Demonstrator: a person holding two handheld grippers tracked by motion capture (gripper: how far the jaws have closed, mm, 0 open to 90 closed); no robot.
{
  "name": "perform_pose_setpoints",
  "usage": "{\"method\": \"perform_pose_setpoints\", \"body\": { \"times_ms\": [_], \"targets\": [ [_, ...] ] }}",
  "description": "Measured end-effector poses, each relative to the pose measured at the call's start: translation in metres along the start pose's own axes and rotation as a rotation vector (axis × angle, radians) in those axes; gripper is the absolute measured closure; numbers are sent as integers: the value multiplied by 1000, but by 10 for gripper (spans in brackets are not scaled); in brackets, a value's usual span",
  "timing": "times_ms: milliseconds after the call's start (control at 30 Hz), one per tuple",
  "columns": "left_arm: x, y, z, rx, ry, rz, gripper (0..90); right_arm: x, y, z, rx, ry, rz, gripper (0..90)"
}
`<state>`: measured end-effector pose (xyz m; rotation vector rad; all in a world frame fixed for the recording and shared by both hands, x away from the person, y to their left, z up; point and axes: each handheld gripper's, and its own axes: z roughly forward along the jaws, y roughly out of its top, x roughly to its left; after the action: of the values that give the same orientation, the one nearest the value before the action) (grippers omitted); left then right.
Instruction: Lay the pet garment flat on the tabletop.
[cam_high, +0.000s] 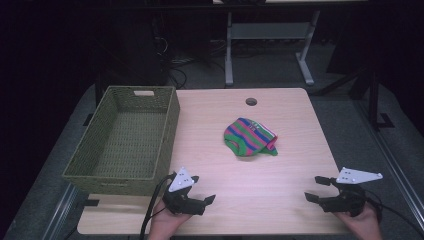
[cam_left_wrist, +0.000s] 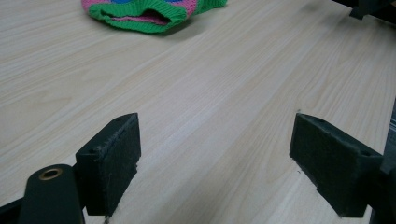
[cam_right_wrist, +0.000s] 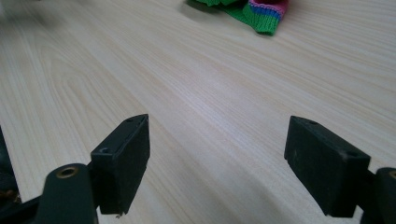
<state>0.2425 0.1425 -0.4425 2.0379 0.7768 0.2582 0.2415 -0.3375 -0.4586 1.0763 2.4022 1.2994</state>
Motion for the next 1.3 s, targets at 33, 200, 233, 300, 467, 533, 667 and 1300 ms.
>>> {"method": "perform_pose_setpoints", "body": {
  "times_ms": [33, 200, 233, 300, 467, 533, 667, 1300],
  "targets": [
    [1, 1, 1, 2, -2, 7, 162, -2, 0, 0, -2, 3, 2, 216],
    [3, -1, 0, 7, -16, 0, 162, -4, -2, -1, -2, -2, 22, 202],
    [4, -2, 0, 6, -15, 5, 163, -3, -2, -1, 0, -4, 25, 202],
    [3, -3, -1, 9, -21, 12, 164, 0, 1, 0, -2, -17, 17, 192],
    [1, -1, -4, -12, -21, 26, 164, 4, 17, 9, 2, 14, -3, 196],
    [0, -1, -5, -6, -22, 36, 164, 4, 23, 13, 16, 10, -16, 199],
    [2, -2, -4, -8, -23, 27, 164, 2, 35, 16, 27, 40, -27, 208],
    [2, 0, -3, -25, -45, 25, 164, -4, 158, 66, 197, 147, -133, 264]
  ]
}}
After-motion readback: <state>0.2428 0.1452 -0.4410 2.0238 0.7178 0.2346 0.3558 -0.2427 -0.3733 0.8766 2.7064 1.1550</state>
